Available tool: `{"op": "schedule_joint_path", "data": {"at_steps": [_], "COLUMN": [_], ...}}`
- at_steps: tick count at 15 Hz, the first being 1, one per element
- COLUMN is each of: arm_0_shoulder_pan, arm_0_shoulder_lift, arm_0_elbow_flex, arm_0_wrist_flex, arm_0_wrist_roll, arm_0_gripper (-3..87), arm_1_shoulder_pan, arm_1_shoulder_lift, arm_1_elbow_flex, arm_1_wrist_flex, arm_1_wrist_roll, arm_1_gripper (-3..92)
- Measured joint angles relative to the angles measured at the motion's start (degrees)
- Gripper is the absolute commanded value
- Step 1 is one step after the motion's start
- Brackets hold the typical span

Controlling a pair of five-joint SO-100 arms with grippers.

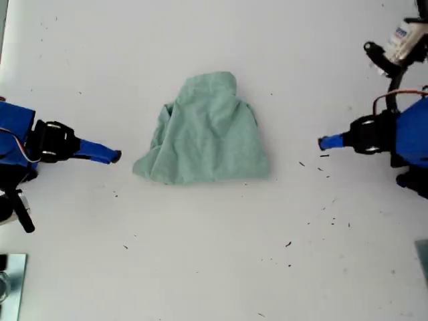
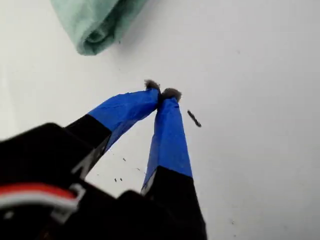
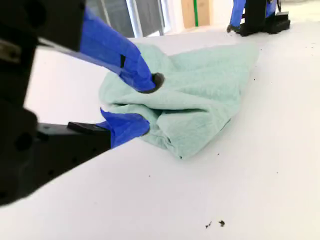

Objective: Fold t shirt

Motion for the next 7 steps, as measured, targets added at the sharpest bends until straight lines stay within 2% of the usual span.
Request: {"op": "schedule_joint_path", "data": {"at_steps": [2,4,5,6,7], "arm_0_shoulder_pan": [0.00,0.00,0.00,0.26,0.44], "arm_0_shoulder_lift": [0.00,0.00,0.00,0.00,0.00], "arm_0_elbow_flex": [0.00,0.00,0.00,0.00,0.00], "arm_0_wrist_flex": [0.00,0.00,0.00,0.00,0.00], "arm_0_wrist_roll": [0.00,0.00,0.00,0.00,0.00], "arm_0_gripper": [9.6,9.6,9.6,9.6,9.6], "arm_1_shoulder_pan": [0.44,-2.20,-2.20,-1.49,-1.58], "arm_1_shoulder_lift": [0.35,1.58,1.58,1.58,1.58], "arm_1_elbow_flex": [7.21,7.29,7.56,7.65,7.65], "arm_1_wrist_flex": [0.53,0.53,0.53,0.53,0.53], "arm_1_wrist_roll": [12.39,20.13,20.39,14.68,3.43], "arm_1_gripper": [10.6,10.9,10.9,10.9,9.2]}}
